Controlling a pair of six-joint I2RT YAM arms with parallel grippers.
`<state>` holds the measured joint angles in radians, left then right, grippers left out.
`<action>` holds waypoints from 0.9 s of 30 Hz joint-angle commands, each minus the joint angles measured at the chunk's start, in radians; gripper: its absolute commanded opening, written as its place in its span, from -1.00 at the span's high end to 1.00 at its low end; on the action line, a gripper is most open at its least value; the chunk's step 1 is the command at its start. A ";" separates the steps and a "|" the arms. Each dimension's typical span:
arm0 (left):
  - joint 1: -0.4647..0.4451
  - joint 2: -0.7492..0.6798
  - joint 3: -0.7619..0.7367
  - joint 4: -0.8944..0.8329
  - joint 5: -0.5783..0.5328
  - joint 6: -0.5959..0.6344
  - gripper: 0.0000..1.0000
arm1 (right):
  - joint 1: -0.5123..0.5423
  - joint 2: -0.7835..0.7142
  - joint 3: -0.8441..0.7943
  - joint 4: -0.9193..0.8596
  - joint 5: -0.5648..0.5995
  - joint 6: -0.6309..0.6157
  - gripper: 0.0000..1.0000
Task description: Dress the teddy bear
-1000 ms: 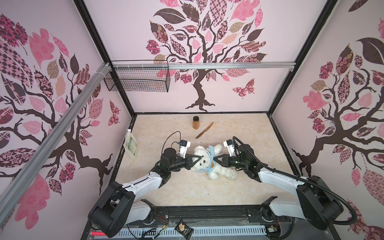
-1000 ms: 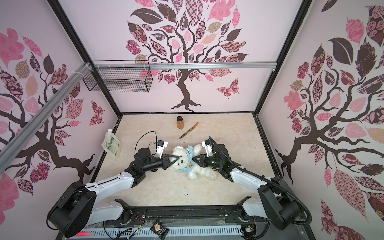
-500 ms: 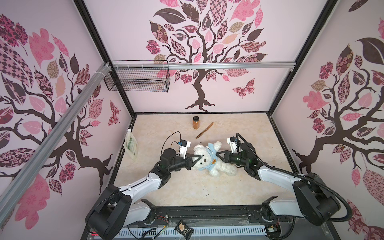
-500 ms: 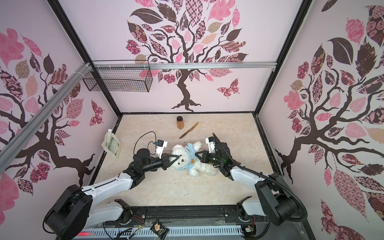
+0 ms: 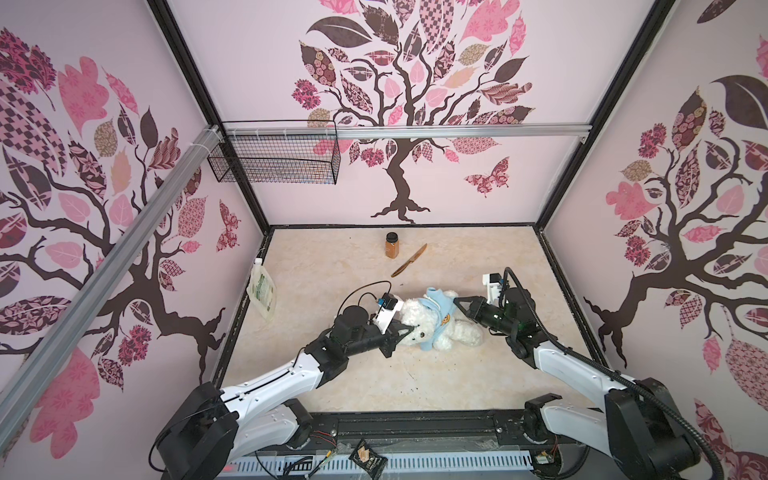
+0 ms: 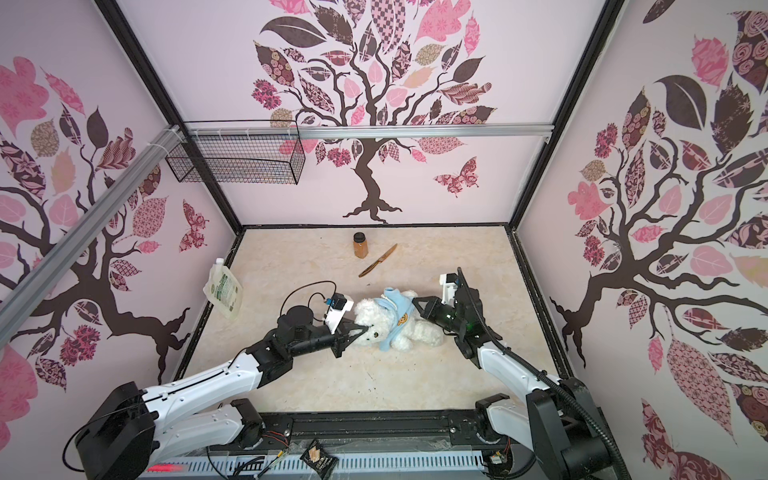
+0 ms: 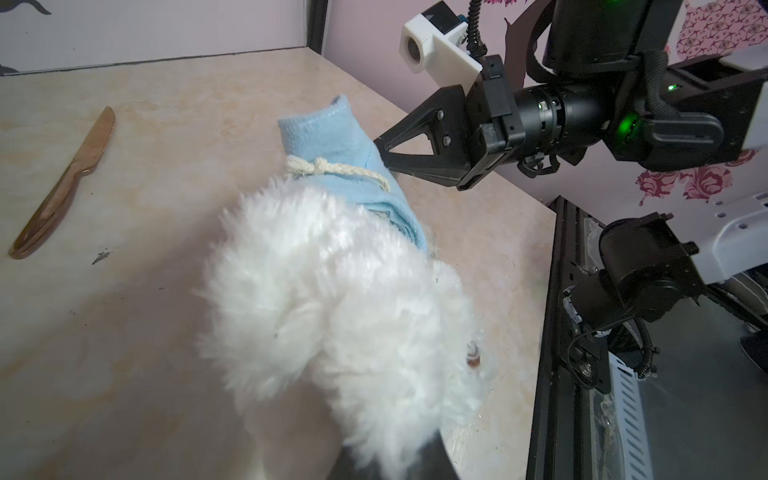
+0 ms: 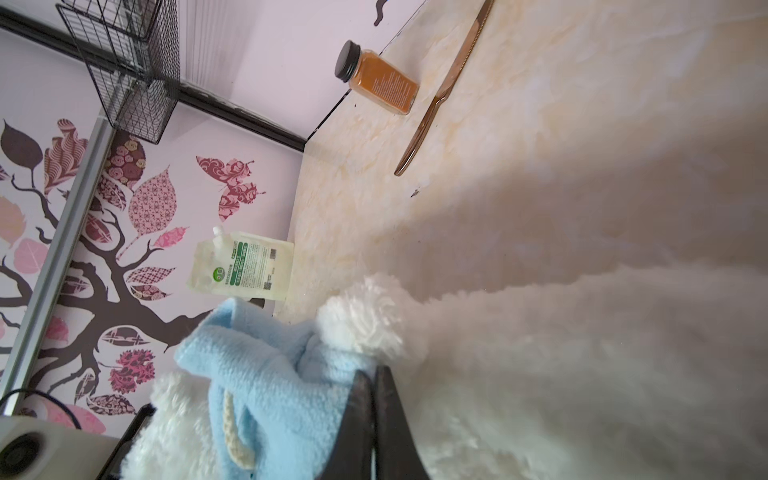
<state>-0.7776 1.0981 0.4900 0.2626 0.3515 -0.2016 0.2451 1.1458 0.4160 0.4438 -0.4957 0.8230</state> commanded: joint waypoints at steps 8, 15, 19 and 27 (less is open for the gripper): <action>0.142 -0.082 -0.079 0.189 0.048 -0.324 1.00 | -0.142 0.053 0.032 0.007 0.160 0.005 1.00; 0.244 -0.087 -0.096 0.313 0.096 -0.469 1.00 | -0.203 0.115 0.057 -0.033 0.142 -0.018 1.00; 0.341 -0.020 -0.144 0.515 0.153 -0.655 1.00 | -0.225 0.141 0.059 -0.024 0.144 -0.010 1.00; 0.345 0.067 -0.020 0.405 0.164 -0.655 1.00 | -0.121 0.259 0.211 0.005 -0.119 -0.120 1.00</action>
<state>-0.4633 1.1549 0.4103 0.6037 0.5499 -0.8043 0.1368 1.3621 0.5640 0.4564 -0.7063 0.7780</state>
